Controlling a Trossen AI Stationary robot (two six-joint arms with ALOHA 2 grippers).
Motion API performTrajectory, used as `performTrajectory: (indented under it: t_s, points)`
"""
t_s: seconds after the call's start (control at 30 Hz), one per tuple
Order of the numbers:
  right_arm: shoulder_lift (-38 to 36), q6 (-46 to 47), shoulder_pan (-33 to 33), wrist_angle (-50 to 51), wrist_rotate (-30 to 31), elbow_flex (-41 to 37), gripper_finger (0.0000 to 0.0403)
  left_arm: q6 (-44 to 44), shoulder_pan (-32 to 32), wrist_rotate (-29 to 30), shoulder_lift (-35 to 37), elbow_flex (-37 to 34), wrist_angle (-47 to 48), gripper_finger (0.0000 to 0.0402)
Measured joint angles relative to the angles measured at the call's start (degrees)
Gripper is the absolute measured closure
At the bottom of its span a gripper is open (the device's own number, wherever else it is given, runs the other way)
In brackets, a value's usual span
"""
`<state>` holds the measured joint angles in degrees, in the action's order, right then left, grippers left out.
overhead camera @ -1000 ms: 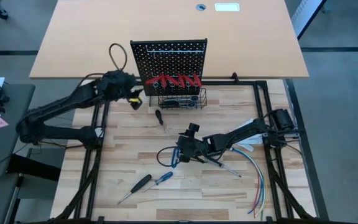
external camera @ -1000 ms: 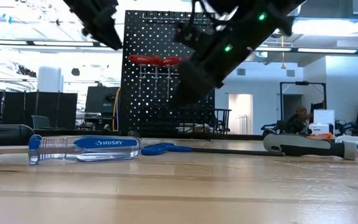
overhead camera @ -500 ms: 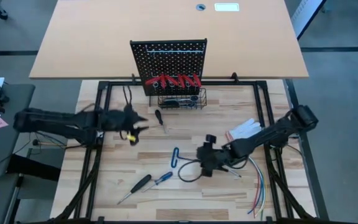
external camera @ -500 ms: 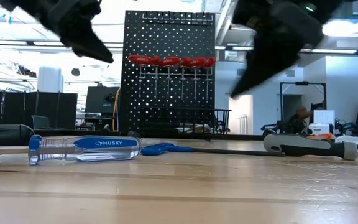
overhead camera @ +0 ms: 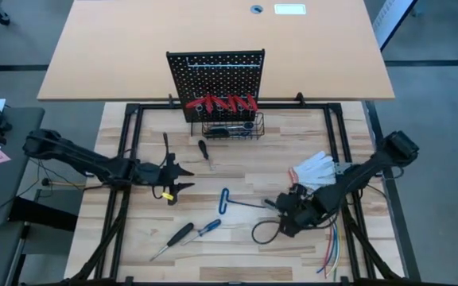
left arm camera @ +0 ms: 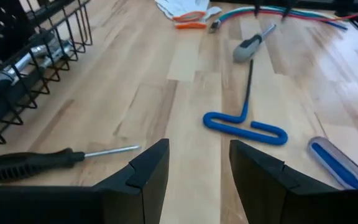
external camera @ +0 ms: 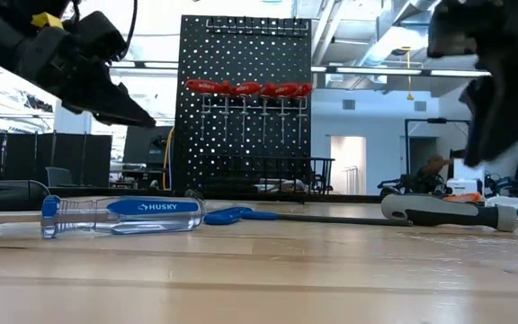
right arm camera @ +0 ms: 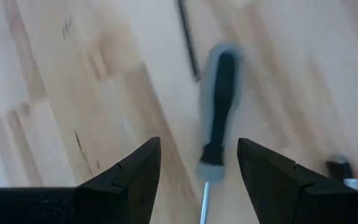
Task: Hang tools onto peg board
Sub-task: Hang the gray screwdriver on the pegboard
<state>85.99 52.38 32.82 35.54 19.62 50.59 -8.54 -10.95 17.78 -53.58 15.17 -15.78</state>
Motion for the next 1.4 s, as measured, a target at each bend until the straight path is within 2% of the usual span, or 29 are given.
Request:
performTrajectory:
  t_s: [0.17,0.3,0.47,0.57,0.63,0.73,0.87,0.97,1.13,1.2,1.27,1.4]
  points:
    - [6.1,-1.3,-2.5,-0.5,-0.4,-0.1,0.0185,1.0,0.0,1.0,-2.5,-0.5,-3.1,0.024]
    - [9.6,-1.6,-5.1,-3.1,-6.6,-0.1,0.0188,3.7,0.0,1.0,-3.6,-0.5,-5.9,0.024]
    - [12.4,-2.4,-8.0,-3.3,-11.8,0.3,0.0235,4.4,0.0,1.0,-3.8,-0.5,-6.1,0.024]
    - [13.0,-4.3,-8.8,-4.2,-11.4,0.2,0.0296,4.4,0.0,1.0,-3.8,-0.5,-6.0,0.024]
    - [12.8,-6.2,-9.1,-5.4,-9.1,0.1,0.0336,4.4,0.0,1.0,-3.8,-0.5,-6.0,0.024]
    - [11.8,-9.8,-10.5,-9.7,-3.3,-0.1,0.0341,4.4,0.0,1.0,-3.8,-0.5,-5.9,0.024]
    - [8.4,-19.2,-13.8,-21.5,10.3,-0.2,0.0341,4.4,0.0,1.0,-3.8,-0.5,-6.1,0.024]
    - [6.0,-31.1,-15.7,-35.9,13.9,-0.1,0.0341,5.1,0.0,1.0,-3.8,-0.5,-7.7,0.024]
    - [7.3,-55.6,-17.0,-69.3,13.6,-0.1,0.0341,6.7,-0.6,-1.2,-5.2,-0.4,-13.9,0.024]
    - [9.4,-62.4,-17.0,-81.8,11.0,0.0,0.0341,7.7,-1.4,-2.0,-7.0,-0.4,-17.7,0.024]
    - [12.5,-65.6,-17.0,-92.0,7.0,0.0,0.0341,9.0,-2.4,-2.8,-10.2,-0.4,-22.9,0.024]
    - [17.9,-66.0,-17.3,-103.2,2.8,0.0,0.0341,12.4,-4.9,-3.0,-18.2,-0.4,-33.6,0.024]
